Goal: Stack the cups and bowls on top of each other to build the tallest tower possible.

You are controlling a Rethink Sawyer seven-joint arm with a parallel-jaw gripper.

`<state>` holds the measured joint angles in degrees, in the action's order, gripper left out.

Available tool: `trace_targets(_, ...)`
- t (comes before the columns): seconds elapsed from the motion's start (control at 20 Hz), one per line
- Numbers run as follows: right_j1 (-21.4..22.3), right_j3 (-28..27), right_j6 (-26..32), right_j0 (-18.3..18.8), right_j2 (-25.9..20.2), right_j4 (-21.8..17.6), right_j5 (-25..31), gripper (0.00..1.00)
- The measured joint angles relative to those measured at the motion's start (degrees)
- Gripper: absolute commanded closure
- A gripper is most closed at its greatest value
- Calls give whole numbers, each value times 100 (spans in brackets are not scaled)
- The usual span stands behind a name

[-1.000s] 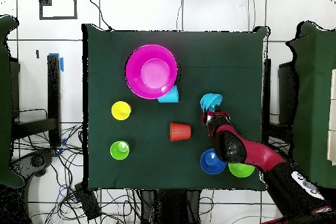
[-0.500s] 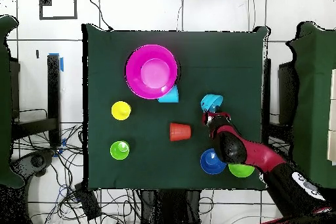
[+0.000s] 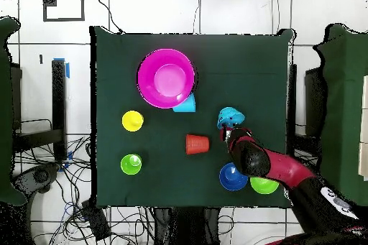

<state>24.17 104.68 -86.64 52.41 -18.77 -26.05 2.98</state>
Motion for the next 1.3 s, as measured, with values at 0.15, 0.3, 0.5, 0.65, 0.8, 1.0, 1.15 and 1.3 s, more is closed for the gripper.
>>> trace_targets(0.15,262,2,0,-149,66,245,778,0)
trace_targets(0.3,472,3,0,-226,97,355,1316,0)
trace_targets(0.5,672,5,0,-246,130,390,1572,0)
trace_targets(0.65,754,7,0,-246,148,392,1572,0)
trace_targets(0.8,790,10,0,-246,153,395,1572,0)
trace_targets(1.0,801,15,0,-258,186,385,1474,0)
trace_targets(1.15,647,-23,0,-338,397,286,862,0)
trace_targets(1.3,430,-67,-11,-402,574,222,242,0)
